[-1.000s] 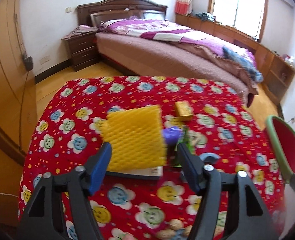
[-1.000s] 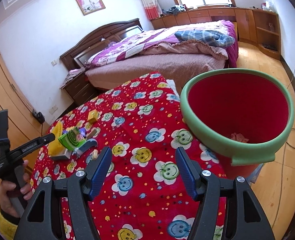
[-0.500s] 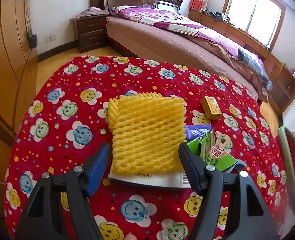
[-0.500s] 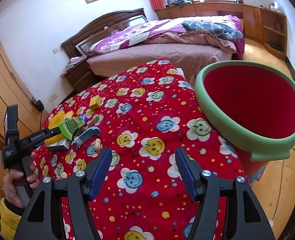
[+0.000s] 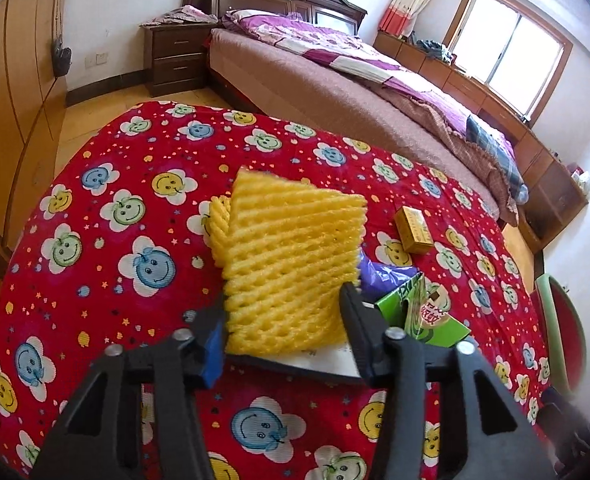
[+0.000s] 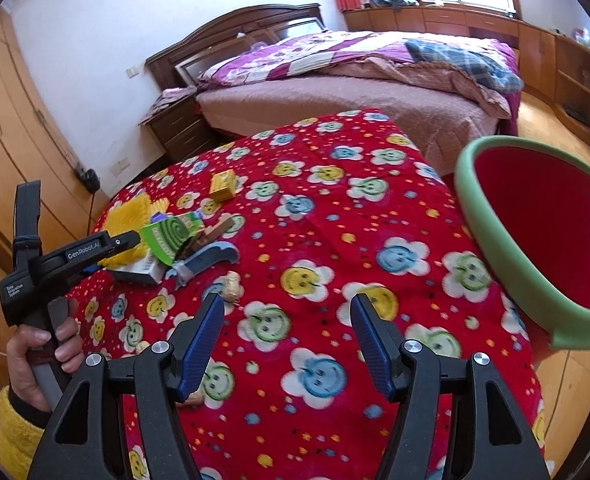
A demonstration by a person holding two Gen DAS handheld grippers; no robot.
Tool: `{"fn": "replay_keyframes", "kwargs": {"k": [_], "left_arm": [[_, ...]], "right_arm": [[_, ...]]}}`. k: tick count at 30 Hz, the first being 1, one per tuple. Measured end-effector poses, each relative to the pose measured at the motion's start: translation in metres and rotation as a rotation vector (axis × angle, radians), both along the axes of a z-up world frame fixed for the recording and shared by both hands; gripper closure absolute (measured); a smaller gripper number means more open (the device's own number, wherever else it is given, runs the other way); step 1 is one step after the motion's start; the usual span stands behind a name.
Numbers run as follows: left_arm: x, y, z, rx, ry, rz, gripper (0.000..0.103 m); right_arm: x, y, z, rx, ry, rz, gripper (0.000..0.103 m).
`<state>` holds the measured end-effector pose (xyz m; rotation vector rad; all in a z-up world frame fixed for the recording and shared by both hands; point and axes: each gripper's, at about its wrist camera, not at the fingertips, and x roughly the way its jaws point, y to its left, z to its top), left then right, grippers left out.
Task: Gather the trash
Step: 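Close the left gripper on the yellow foam net and lift it, then close the right gripper on the blue plastic piece while the left gripper holds the foam net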
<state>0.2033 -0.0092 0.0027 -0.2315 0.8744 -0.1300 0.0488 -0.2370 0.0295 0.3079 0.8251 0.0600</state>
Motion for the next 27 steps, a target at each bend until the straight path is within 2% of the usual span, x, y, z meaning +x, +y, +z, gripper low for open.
{"fn": "replay_keyframes", "kwargs": {"k": [1, 3, 4, 9, 13, 15, 16, 19, 21, 27], "left_arm": [[-0.001, 0.001, 0.001, -0.003, -0.003, 0.0, 0.059], [-0.003, 0.002, 0.002, -0.008, -0.012, 0.0, 0.075], [-0.004, 0.003, 0.003, -0.014, -0.017, -0.002, 0.075], [-0.01, 0.009, 0.011, -0.039, -0.041, -0.001, 0.092], [-0.021, 0.016, 0.022, 0.003, -0.081, 0.012, 0.092], [-0.027, 0.021, 0.027, 0.034, -0.097, 0.023, 0.092], [-0.029, 0.023, 0.028, 0.043, -0.099, 0.028, 0.092], [-0.034, 0.029, 0.028, 0.09, -0.095, 0.051, 0.092], [-0.036, 0.034, 0.025, 0.111, -0.083, 0.067, 0.092], [-0.038, 0.045, 0.015, 0.102, -0.039, 0.087, 0.092]], "right_arm": [[0.003, 0.003, 0.0, -0.002, 0.001, 0.009, 0.036], [0.01, 0.01, 0.0, -0.006, 0.002, 0.025, 0.036], [0.014, 0.014, 0.0, -0.008, 0.003, 0.034, 0.036], [0.034, 0.034, -0.005, -0.01, 0.025, 0.093, 0.036], [0.05, 0.048, -0.01, 0.0, 0.04, 0.144, 0.036], [0.058, 0.055, -0.014, 0.018, 0.045, 0.165, 0.031], [0.061, 0.057, -0.016, 0.018, 0.049, 0.17, 0.024], [0.07, 0.066, -0.022, 0.011, 0.062, 0.189, 0.023], [0.077, 0.073, -0.027, -0.011, 0.073, 0.202, 0.023], [0.091, 0.09, -0.034, -0.108, 0.081, 0.232, 0.023]]}}
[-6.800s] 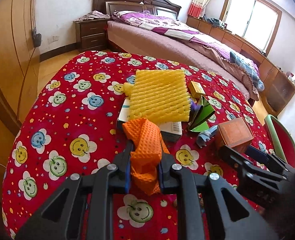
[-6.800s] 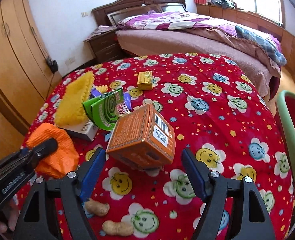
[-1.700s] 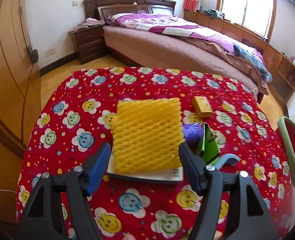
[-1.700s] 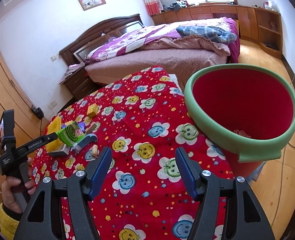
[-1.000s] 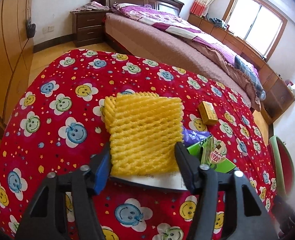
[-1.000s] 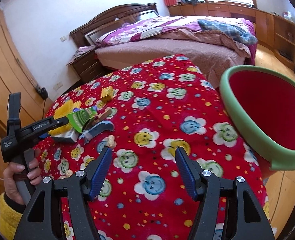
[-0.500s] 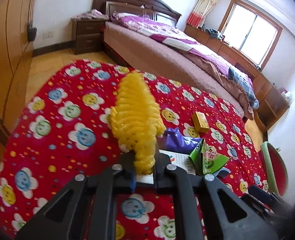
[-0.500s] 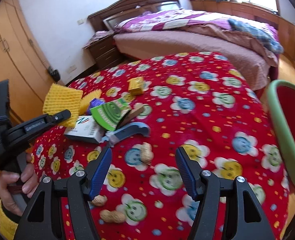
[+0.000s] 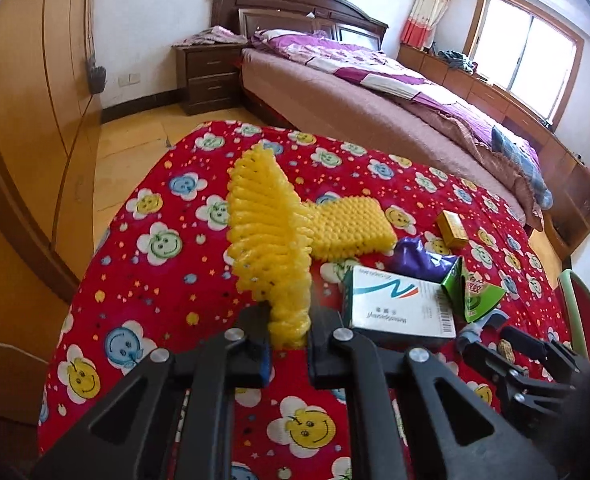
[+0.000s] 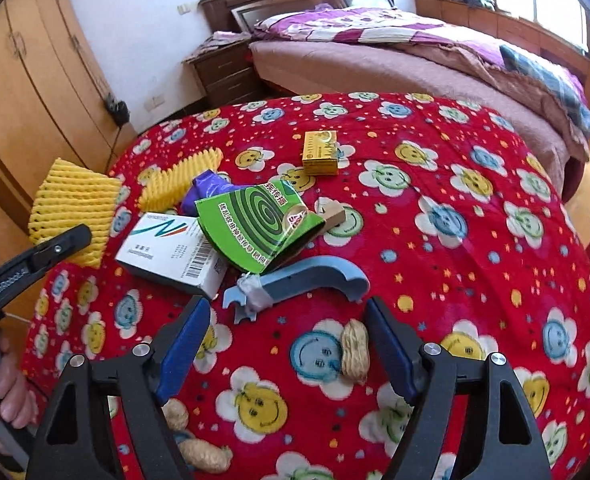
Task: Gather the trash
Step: 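Close the right gripper on the blue plastic piece while the left gripper holds the foam net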
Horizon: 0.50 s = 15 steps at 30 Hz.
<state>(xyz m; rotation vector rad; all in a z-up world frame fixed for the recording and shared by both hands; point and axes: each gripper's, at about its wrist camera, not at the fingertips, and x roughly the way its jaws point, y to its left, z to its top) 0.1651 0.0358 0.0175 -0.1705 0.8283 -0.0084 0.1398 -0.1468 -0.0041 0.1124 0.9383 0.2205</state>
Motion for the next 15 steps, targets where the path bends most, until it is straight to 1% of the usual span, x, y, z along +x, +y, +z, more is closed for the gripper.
{"fn": "replay_keyframes", "kwargs": {"k": [4, 8, 10, 15], "left_arm": [[0.0, 0.0, -0.002, -0.005, 0.003, 0.0, 0.092], [0.0, 0.0, -0.004, -0.005, 0.003, -0.003, 0.092], [0.0, -0.001, -0.004, -0.004, 0.004, -0.004, 0.092], [0.0, -0.005, -0.003, -0.006, 0.004, -0.008, 0.092]], "right_arm": [[0.007, 0.004, -0.002, -0.032, -0.005, 0.006, 0.023], [0.011, 0.002, -0.004, -0.019, -0.007, -0.011, 0.023], [0.012, 0.0, -0.004, -0.018, -0.013, -0.016, 0.026], [0.008, -0.001, -0.004, -0.017, -0.023, -0.011, 0.026]]}}
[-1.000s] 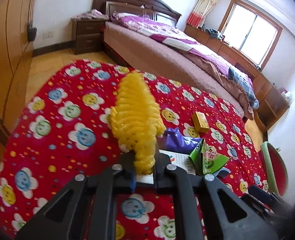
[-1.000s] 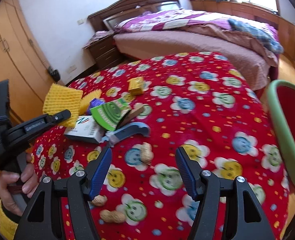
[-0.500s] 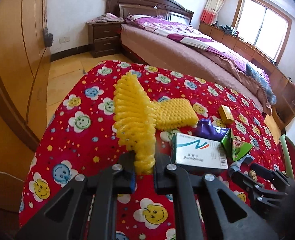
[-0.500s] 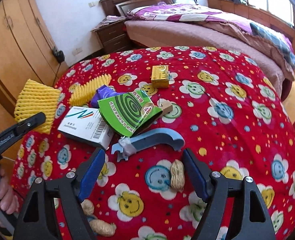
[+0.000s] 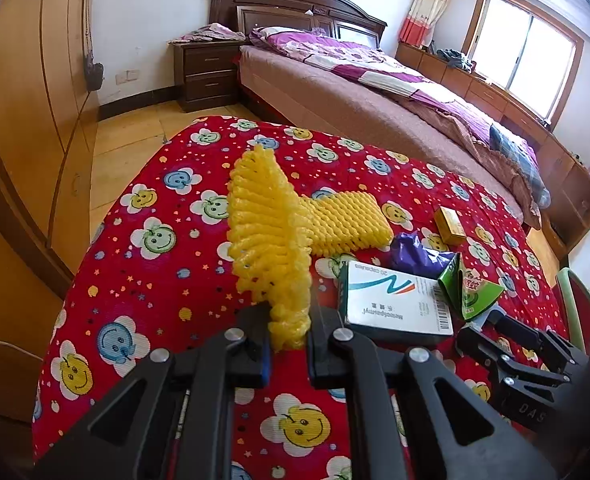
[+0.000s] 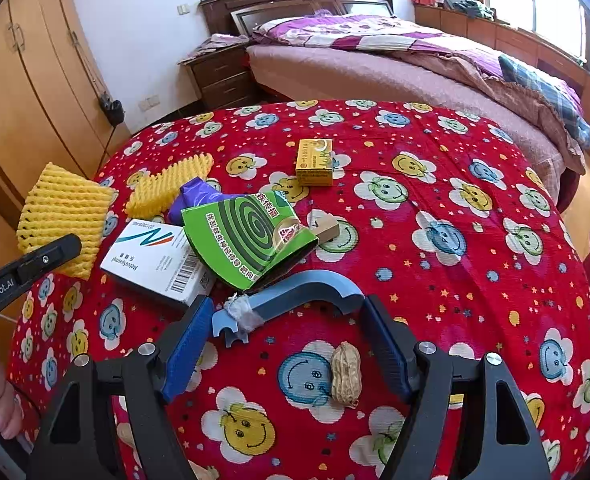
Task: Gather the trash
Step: 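Close the right gripper on the blue plastic piece while the left gripper holds the foam net, then carry both items to the bucket and open the right gripper to drop the blue piece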
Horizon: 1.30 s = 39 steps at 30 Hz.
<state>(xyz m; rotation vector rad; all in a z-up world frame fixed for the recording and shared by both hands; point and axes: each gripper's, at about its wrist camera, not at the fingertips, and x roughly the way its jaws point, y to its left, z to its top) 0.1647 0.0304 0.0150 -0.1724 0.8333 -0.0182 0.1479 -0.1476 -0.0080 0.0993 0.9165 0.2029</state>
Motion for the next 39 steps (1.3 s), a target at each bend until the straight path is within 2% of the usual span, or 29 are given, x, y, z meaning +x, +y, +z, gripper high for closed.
{"fn": "replay_keyframes", "kwargs": {"k": [8, 18, 30, 39], "left_arm": [[-0.007, -0.004, 0.005, -0.006, -0.011, -0.011, 0.092], [-0.027, -0.021, 0.022, -0.037, -0.041, -0.058, 0.092], [-0.052, -0.07, 0.047, -0.076, -0.081, -0.202, 0.092], [-0.059, -0.122, 0.055, -0.102, -0.078, -0.338, 0.092]], "right_arm": [[-0.019, -0.014, 0.011, 0.065, -0.016, -0.03, 0.026], [-0.06, -0.04, 0.039, 0.134, -0.082, -0.091, 0.026], [-0.114, -0.09, 0.071, 0.133, -0.184, -0.226, 0.026], [-0.14, -0.142, 0.08, 0.128, -0.22, -0.366, 0.026]]}}
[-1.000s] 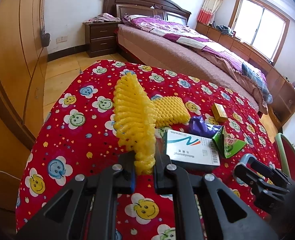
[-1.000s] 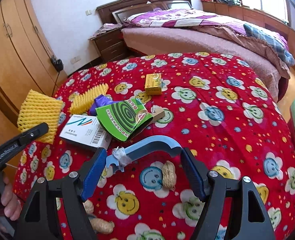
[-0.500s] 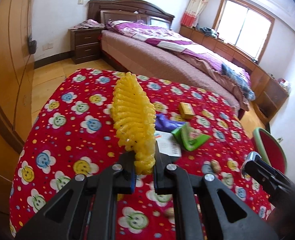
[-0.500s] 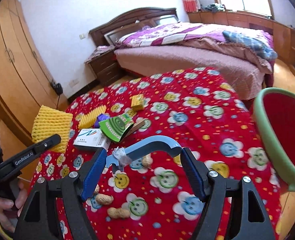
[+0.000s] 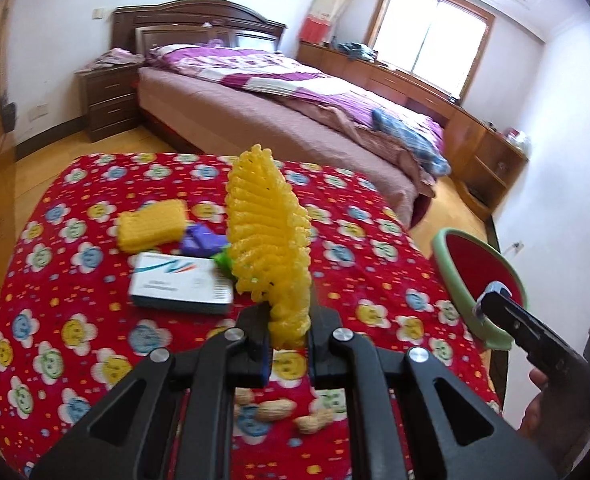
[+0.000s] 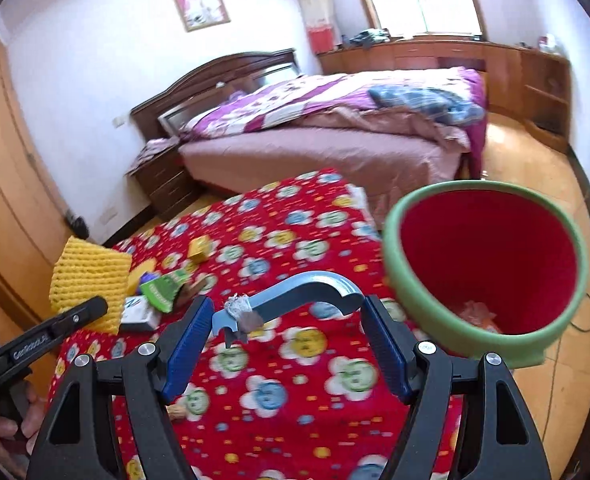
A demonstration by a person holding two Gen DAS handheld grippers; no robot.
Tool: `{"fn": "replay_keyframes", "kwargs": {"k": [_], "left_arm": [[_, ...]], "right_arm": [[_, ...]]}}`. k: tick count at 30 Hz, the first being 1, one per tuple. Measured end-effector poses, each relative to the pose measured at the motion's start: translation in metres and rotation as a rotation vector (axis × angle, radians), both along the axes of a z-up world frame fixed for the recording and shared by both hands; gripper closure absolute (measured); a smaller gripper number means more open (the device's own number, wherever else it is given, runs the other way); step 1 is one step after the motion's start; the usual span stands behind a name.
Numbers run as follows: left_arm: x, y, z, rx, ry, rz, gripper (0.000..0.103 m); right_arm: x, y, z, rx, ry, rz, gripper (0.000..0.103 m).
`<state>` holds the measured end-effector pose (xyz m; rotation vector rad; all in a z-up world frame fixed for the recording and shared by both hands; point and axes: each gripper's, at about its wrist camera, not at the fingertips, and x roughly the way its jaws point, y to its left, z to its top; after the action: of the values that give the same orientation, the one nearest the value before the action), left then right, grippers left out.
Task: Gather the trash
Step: 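Carry both items to the bucket and open the right gripper to drop the blue piece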
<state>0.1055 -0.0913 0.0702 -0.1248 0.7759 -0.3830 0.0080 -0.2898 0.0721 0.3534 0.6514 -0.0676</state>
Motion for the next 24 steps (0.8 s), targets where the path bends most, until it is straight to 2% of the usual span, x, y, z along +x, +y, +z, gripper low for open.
{"fn": "replay_keyframes", "kwargs": {"k": [13, 24], "left_arm": [[0.004, -0.086, -0.003, -0.013, 0.028, -0.202, 0.092], [0.011, -0.146, -0.006, -0.019, 0.029, -0.31, 0.092]], "right_arm": [[-0.024, -0.081, -0.01, 0.034, -0.001, -0.189, 0.026], [-0.03, -0.139, -0.033, 0.083, 0.038, -0.312, 0.025]]}}
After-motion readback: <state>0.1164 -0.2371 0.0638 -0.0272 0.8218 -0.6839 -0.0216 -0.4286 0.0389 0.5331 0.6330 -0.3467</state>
